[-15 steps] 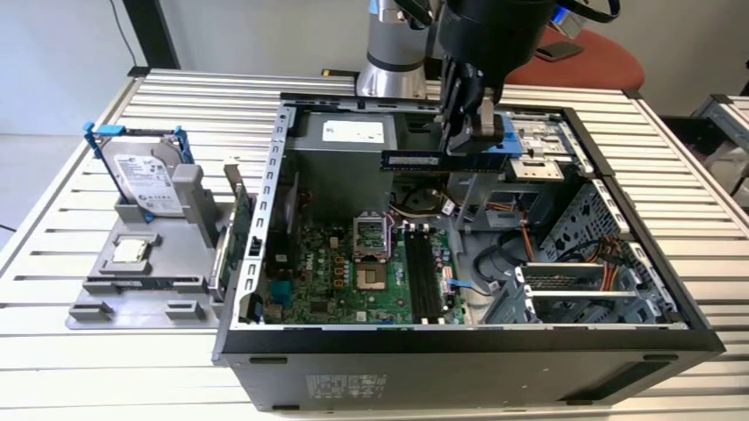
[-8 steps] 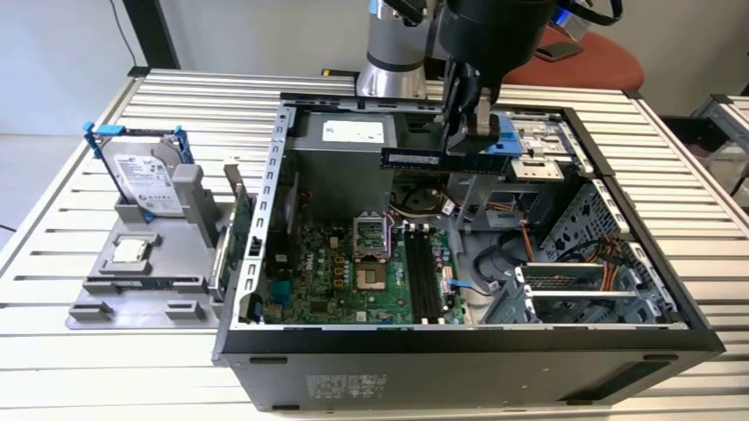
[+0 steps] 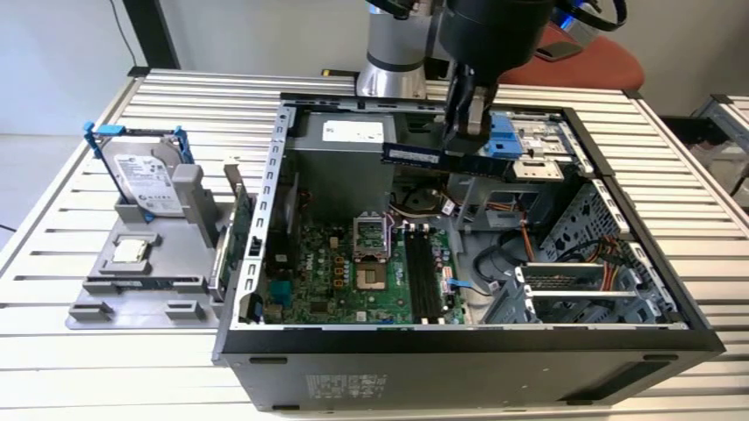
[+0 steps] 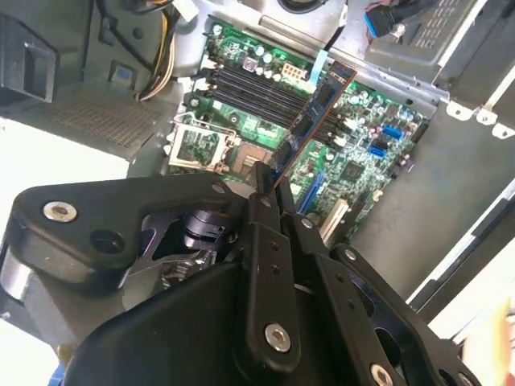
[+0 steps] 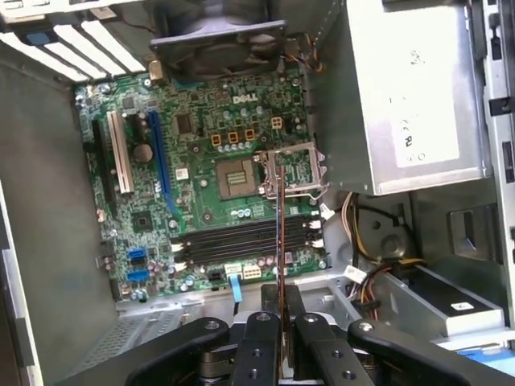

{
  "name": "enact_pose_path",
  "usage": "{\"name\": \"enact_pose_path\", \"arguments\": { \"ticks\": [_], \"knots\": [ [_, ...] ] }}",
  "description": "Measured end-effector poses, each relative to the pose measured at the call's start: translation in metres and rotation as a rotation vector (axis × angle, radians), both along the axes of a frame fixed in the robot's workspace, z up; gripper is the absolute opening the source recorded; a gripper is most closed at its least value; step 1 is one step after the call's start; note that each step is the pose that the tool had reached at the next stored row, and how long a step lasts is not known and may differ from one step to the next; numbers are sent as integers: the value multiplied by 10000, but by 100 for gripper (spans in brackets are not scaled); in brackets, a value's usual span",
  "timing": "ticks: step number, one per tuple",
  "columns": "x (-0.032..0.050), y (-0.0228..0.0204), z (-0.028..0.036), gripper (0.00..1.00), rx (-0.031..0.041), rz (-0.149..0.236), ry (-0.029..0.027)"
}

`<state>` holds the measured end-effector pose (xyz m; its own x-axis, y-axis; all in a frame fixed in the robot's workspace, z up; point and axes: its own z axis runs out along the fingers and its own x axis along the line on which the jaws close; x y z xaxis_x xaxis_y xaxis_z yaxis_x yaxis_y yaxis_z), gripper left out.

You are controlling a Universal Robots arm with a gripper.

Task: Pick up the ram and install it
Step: 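Insert the ram into the slot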

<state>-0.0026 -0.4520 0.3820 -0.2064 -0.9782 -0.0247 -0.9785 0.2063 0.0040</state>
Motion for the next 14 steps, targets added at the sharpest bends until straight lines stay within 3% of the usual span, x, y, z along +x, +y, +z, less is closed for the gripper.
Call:
{"name": "enact_pose_path", "arguments": {
  "ticks": [14],
  "knots": [
    [-1,0,0,0,-1,-2067,0]
  ]
}}
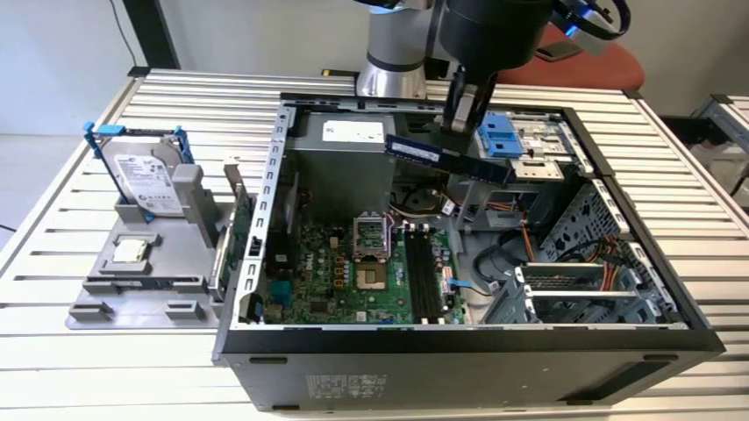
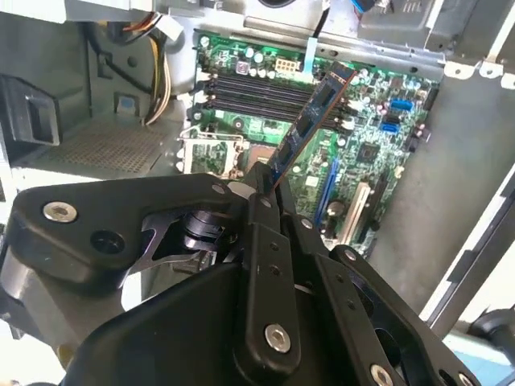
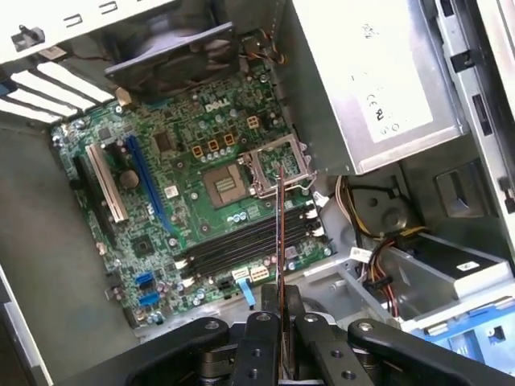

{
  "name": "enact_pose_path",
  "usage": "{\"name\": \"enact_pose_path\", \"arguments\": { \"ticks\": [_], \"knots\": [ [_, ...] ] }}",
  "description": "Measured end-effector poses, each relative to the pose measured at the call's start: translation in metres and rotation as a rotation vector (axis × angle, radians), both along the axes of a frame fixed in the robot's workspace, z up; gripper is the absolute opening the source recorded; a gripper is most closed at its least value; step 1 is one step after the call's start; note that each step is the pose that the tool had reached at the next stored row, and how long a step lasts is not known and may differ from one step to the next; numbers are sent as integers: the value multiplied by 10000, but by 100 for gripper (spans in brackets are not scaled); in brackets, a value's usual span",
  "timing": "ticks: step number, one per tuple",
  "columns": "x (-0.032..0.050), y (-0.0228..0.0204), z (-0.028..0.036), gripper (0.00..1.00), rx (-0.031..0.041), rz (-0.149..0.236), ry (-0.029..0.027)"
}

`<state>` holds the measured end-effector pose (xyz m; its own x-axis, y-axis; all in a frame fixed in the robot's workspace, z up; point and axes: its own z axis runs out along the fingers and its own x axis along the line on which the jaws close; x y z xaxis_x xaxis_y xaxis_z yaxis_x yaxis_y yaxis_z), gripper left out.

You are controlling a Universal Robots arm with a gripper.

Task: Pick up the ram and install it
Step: 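Insert the ram into the slot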

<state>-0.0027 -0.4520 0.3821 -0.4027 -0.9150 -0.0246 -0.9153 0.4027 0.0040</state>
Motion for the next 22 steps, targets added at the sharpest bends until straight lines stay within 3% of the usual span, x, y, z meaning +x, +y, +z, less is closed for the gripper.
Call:
{"name": "enact_pose_path", "arguments": {
  "ticks": [22],
  "knots": [
    [0,0,0,0,0,-3441,-1]
  ]
}}
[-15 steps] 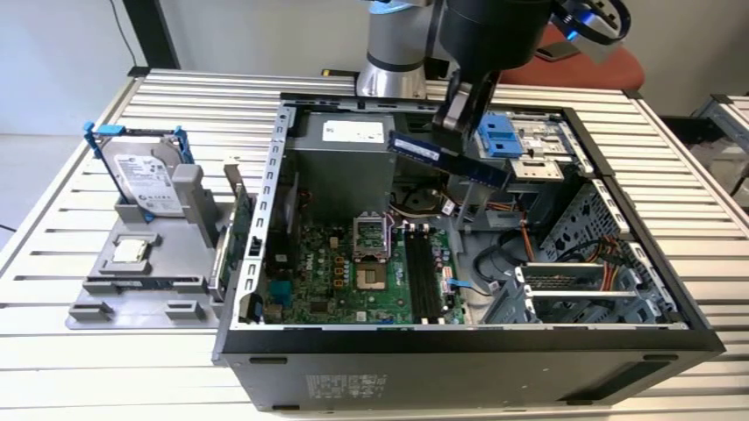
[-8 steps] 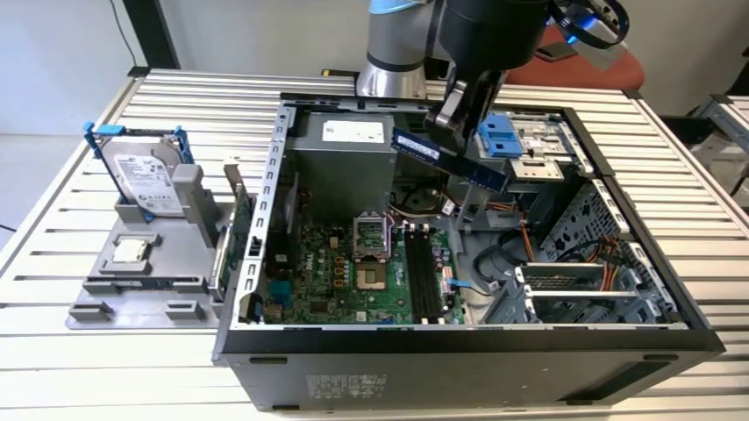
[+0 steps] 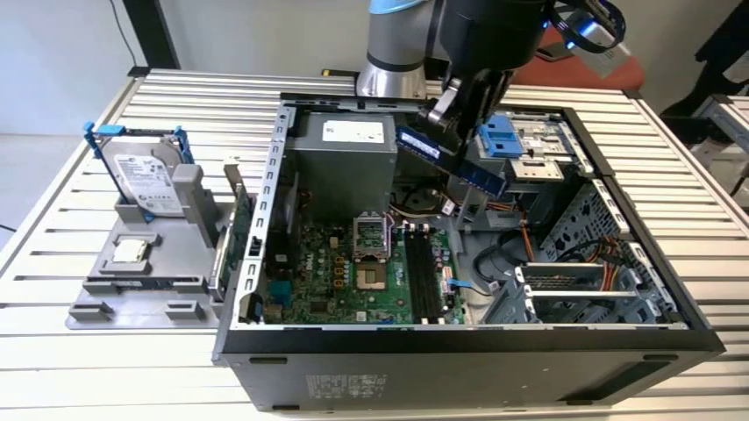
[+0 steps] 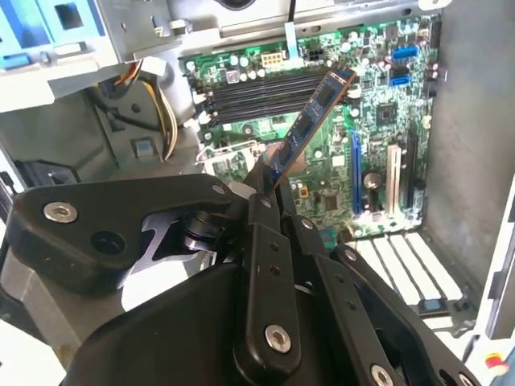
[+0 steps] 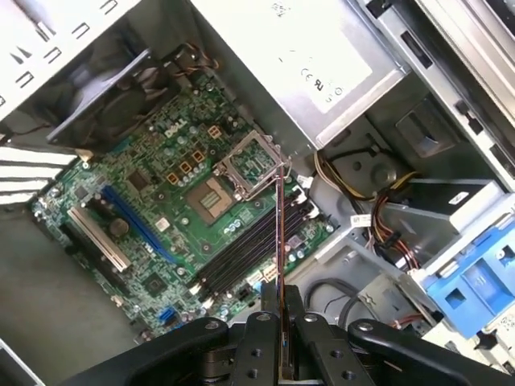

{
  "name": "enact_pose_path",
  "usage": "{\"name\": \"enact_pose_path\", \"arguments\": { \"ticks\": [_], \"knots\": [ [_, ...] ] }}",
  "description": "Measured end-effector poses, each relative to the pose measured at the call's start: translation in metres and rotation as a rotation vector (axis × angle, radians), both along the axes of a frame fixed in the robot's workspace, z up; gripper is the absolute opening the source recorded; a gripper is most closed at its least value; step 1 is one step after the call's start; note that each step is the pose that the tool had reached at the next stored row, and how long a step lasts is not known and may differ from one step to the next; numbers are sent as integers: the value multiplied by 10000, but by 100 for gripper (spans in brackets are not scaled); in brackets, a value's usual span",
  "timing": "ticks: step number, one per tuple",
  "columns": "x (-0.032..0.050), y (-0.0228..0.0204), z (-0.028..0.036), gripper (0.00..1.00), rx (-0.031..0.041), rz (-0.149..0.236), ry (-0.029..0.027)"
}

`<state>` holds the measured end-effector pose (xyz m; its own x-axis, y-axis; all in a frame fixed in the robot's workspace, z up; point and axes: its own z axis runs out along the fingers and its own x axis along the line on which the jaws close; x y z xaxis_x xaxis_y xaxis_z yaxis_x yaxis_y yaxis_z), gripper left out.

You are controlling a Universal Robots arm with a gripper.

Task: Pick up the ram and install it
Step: 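Insert the ram into the slot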

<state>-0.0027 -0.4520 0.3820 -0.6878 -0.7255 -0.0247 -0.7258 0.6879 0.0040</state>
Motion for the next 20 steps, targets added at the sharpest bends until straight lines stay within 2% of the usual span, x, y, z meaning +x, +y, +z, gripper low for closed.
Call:
{"name": "enact_pose_path", "arguments": {
  "ticks": [20],
  "knots": [
    [0,0,0,0,0,-2793,0]
  ]
}}
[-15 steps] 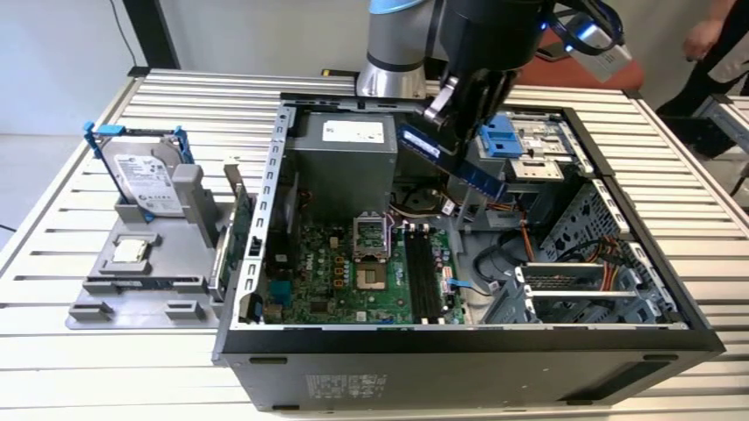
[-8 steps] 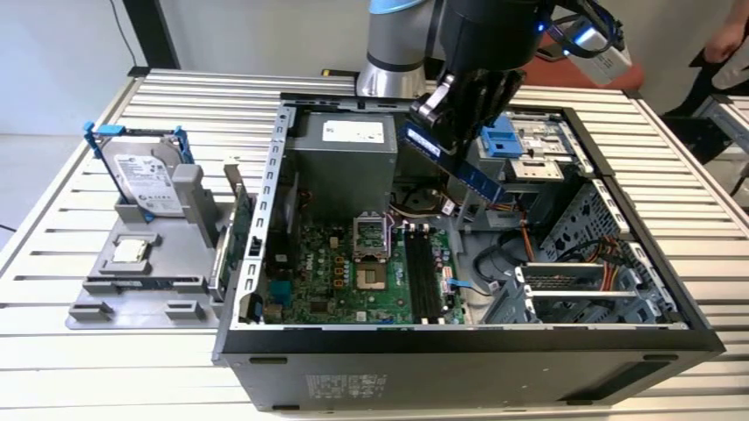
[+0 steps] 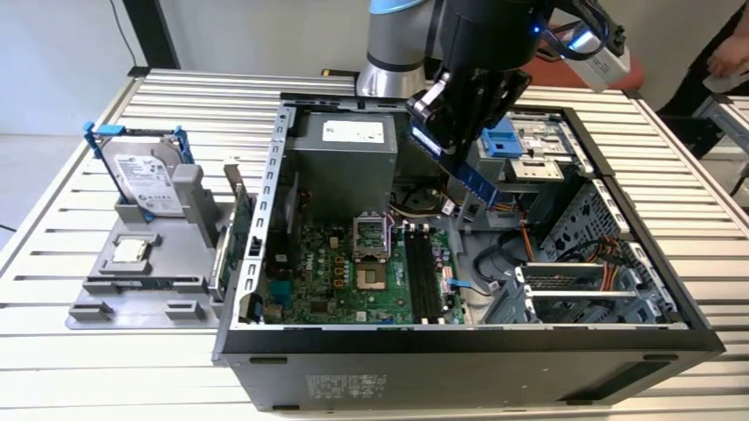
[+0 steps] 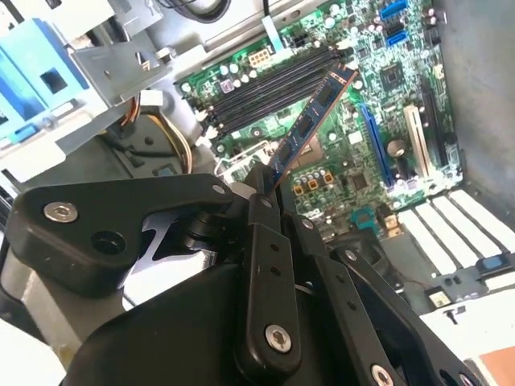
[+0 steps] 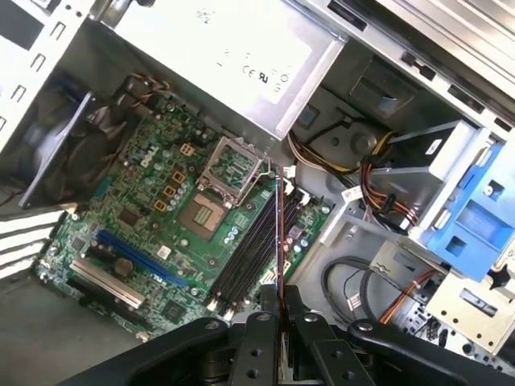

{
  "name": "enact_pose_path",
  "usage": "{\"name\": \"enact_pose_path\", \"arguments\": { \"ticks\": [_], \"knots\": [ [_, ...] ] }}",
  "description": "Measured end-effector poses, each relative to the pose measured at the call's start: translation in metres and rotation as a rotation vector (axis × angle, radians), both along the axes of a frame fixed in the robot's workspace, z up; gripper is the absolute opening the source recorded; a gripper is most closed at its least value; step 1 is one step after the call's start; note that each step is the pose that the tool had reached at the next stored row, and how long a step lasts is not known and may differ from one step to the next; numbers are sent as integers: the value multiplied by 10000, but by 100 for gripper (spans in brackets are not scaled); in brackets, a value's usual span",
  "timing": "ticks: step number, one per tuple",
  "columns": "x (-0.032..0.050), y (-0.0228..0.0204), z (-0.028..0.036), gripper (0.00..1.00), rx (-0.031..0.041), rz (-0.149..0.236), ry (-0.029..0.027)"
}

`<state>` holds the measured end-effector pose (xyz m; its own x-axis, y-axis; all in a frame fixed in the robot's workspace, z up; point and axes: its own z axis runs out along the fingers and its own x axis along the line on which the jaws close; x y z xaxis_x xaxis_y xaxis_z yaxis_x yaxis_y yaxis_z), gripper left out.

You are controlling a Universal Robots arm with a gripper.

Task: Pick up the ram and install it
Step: 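Insert the ram into the slot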

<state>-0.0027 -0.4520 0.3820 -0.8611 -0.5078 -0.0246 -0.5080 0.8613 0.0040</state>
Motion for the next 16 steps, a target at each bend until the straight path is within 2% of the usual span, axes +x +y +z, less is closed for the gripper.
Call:
{"name": "enact_pose_path", "arguments": {
  "ticks": [11,16],
  "knots": [
    [0,0,0,0,1,-1295,0],
    [0,0,0,0,0,-1731,0]
  ]
}}
